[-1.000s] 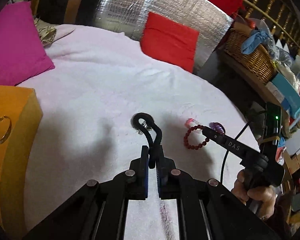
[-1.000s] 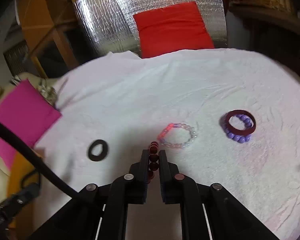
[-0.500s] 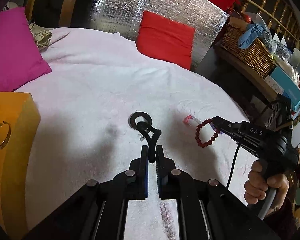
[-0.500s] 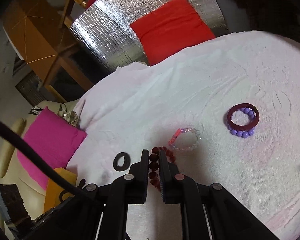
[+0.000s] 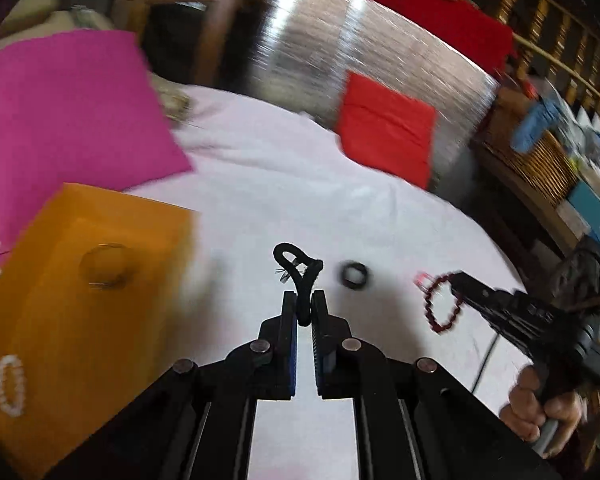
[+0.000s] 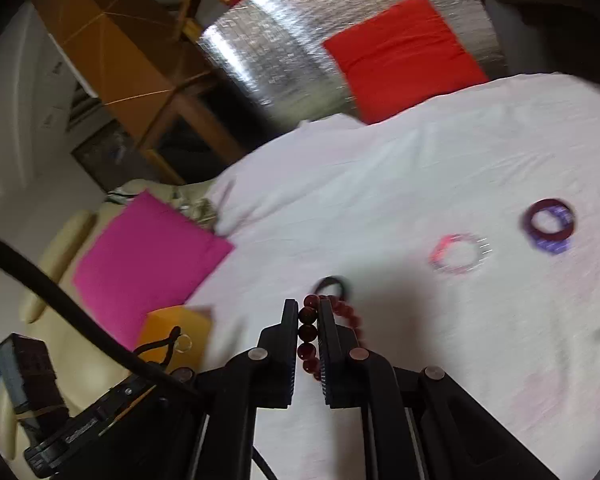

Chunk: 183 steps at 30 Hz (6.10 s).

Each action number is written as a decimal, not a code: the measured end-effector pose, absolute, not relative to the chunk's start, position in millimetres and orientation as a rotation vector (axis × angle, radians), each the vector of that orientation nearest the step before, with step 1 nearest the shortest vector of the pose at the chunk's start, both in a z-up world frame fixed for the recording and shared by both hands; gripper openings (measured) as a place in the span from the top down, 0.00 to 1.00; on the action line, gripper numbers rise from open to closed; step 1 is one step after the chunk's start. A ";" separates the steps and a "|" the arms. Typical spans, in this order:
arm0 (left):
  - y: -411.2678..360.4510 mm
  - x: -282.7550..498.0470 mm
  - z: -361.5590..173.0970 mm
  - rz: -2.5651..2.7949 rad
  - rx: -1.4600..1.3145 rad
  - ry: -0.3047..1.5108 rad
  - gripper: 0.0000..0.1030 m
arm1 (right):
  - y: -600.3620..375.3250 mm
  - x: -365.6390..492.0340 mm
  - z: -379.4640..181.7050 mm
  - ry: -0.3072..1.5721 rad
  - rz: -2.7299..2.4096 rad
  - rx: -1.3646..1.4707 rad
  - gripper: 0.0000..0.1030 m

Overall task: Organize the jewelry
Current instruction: 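Carry both items into the orange box and open both tools, then grasp the maroon ring bracelet with the right tool while the left approaches the black rubber ring, then close the left tool on the black rubber ring and lift it, then carry the black rubber ring and maroon ring toward the orange box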

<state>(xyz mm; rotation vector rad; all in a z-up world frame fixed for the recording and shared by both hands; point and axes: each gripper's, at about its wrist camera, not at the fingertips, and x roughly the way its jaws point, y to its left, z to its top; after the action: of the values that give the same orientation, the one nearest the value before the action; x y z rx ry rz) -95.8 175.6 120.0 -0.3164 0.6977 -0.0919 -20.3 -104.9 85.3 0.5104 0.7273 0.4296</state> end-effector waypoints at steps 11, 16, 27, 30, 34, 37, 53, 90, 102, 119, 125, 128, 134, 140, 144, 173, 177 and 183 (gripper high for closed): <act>296.0 -152.4 103.3 0.311 -0.393 0.661 0.93 | 71.9 -46.1 105.3 0.787 0.718 0.440 0.90; 307.2 -153.3 96.7 0.329 -0.399 0.659 0.93 | 131.7 -54.4 107.2 0.805 0.782 0.401 0.90; 321.1 -153.3 83.8 0.426 -0.417 0.708 0.42 | 178.2 -41.2 69.7 0.956 0.781 0.410 0.84; 322.8 -156.0 87.1 0.469 -0.410 0.678 0.37 | 172.1 -38.2 62.4 0.984 0.780 0.438 0.73; 308.4 -150.3 90.5 0.487 -0.356 0.660 0.36 | 146.1 -36.7 65.2 0.947 0.748 0.436 0.73; 287.7 -143.4 94.4 0.465 -0.296 0.654 0.34 | 115.4 -32.9 69.5 0.923 0.699 0.420 0.73; 131.4 -108.8 101.7 0.225 0.000 0.618 0.31 | -218.8 -1.6 54.4 0.781 0.100 0.698 0.73; 51.9 40.3 22.1 -0.030 -0.125 0.902 0.57 | -347.8 48.3 21.4 0.820 0.003 0.959 0.92; 35.8 56.6 18.3 -0.124 -0.144 0.876 0.35 | -307.9 26.6 17.6 0.947 0.100 0.868 0.92; 34.4 63.3 19.3 -0.187 -0.200 0.939 0.93 | -264.1 29.3 11.4 1.013 0.163 0.791 0.92; 40.8 33.2 37.1 -0.218 -0.195 0.933 0.93 | -243.0 25.6 18.5 1.003 0.192 0.771 0.92; 47.3 17.7 42.9 -0.216 -0.196 0.932 0.93 | -228.5 20.6 24.7 0.995 0.216 0.768 0.91; 61.6 -24.4 55.0 -0.211 -0.211 0.912 0.93 | -201.1 3.9 28.7 1.008 0.243 0.742 0.91; 61.8 -44.0 41.4 -0.187 -0.149 0.981 0.93 | -186.2 -15.7 22.1 1.043 0.214 0.686 0.91; 63.5 -35.1 23.1 -0.164 -0.120 1.058 0.93 | -179.7 -19.7 14.6 1.083 0.126 0.572 0.92; 125.8 -91.4 81.0 -0.011 -0.114 0.863 0.93 | -102.6 -18.8 51.0 0.919 0.279 0.330 0.93; 168.0 -130.3 112.9 0.056 -0.120 0.787 0.93 | -78.4 -33.8 64.9 0.856 0.365 0.322 0.93; 245.5 -179.4 127.4 0.151 -0.180 0.775 0.93 | -7.7 -73.1 87.6 0.833 0.548 0.302 0.93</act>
<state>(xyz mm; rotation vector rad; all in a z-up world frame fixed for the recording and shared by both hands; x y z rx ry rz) -179.4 245.5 127.4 -0.1796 0.7750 0.1510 -73.1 -7.7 87.6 0.3024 0.8326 0.5477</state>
